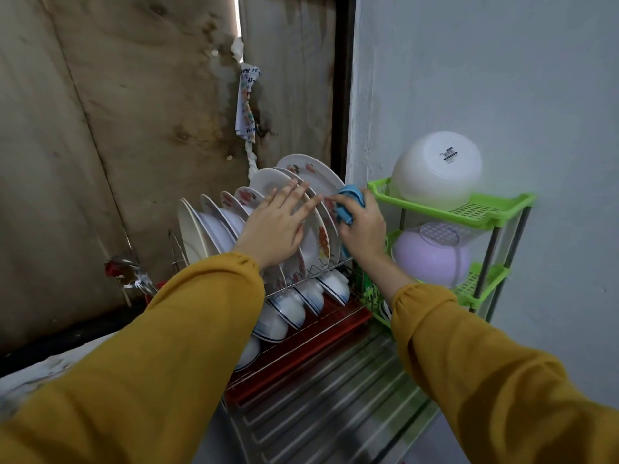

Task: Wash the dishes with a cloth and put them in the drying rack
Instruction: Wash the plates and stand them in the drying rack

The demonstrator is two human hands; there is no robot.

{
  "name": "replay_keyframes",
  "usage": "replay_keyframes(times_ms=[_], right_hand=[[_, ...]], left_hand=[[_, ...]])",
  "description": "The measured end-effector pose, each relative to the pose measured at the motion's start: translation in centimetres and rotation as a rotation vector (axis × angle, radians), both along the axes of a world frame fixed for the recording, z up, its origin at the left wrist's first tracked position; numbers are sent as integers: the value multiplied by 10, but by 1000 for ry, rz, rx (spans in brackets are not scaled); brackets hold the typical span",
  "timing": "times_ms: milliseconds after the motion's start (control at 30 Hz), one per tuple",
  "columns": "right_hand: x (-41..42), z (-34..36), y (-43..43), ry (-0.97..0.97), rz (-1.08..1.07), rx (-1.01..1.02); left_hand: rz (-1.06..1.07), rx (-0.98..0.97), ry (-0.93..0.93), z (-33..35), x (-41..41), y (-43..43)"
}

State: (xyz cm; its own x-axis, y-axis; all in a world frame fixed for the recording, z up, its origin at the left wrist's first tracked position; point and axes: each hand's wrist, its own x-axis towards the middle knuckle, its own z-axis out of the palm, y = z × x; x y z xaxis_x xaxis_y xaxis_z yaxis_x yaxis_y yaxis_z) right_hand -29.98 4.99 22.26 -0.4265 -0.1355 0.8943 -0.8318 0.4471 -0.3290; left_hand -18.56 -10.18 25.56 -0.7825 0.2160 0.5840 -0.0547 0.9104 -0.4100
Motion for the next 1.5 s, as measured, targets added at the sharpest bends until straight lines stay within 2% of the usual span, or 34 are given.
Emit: replay_keyframes(times_ms=[100, 500, 700, 867, 1267, 1500], right_hand=[[-2, -10, -4, -62, 37, 71], [3, -26, 17, -219, 142, 113], [18, -30, 26, -189, 95, 1], [51, -31, 34, -86, 147, -95], [169, -68, 10, -263, 441, -112], [264, -106, -36, -421, 656, 49]], left_hand=[[9, 33, 14, -2, 3, 2], [99, 56, 20, -2, 13, 12], [85, 93, 11, -4, 12, 14], [66, 262, -10, -11, 28, 23], [109, 558, 124, -99, 150, 37], [344, 672, 135, -136, 272, 11]])
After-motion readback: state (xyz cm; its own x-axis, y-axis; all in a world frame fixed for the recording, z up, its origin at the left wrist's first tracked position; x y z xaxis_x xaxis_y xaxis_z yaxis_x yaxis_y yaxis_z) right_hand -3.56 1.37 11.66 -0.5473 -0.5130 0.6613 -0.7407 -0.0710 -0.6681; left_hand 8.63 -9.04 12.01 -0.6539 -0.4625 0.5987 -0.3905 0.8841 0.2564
